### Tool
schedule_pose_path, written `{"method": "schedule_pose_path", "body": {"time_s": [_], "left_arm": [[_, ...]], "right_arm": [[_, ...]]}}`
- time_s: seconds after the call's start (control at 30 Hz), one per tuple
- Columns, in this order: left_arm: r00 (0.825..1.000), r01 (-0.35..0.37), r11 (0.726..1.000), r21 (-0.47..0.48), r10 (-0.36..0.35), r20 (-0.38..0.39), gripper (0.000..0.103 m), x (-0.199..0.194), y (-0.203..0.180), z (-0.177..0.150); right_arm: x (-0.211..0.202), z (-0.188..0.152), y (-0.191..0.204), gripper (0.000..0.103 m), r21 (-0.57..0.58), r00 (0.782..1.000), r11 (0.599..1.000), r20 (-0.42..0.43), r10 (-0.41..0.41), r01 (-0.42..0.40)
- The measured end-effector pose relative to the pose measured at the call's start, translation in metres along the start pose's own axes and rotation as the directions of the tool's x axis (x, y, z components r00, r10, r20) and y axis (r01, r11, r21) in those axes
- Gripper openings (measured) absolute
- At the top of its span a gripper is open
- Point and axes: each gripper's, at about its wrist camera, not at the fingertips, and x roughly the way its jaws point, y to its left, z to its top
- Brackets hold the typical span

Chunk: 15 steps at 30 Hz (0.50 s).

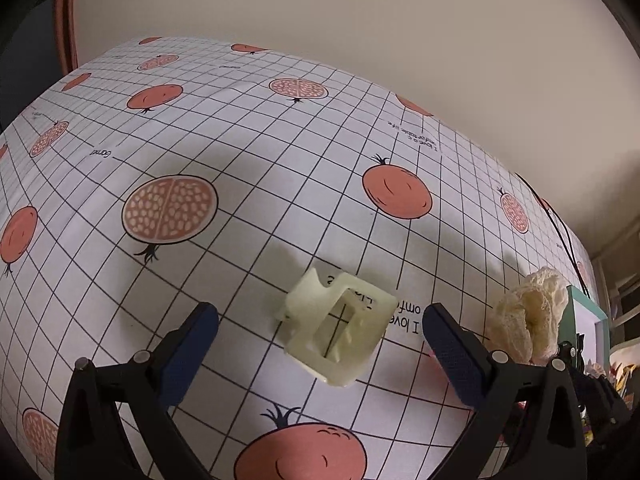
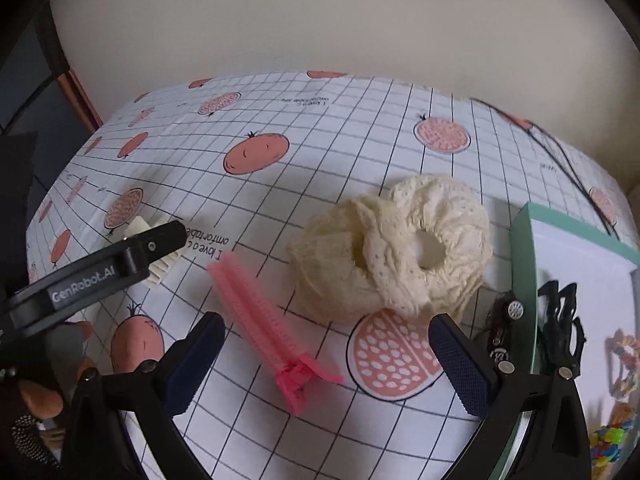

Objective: Organize objects
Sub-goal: 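Grasp the pink hair roller with the right tool while the left tool grasps the cream clip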

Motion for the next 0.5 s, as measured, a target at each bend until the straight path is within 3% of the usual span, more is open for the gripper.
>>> {"method": "schedule_pose_path", "body": {"time_s": [0.33, 0.5], "left_arm": [[1.0, 0.02, 1.0, 0.019, -0.02, 0.005, 0.098, 0.003, -0.003, -0.001], [1.0, 0.02, 0.999, 0.027, -0.02, 0.008, 0.096, 0.003, -0.005, -0.002]], "right_arm": [[0.011, -0.009, 0.018, 0.093, -0.063, 0.998, 0.998, -0.049, 0.027, -0.03], [0.012, -0.01, 0.026, 0.088, -0.063, 0.993, 0.993, -0.076, 0.092, -0.097]]}}
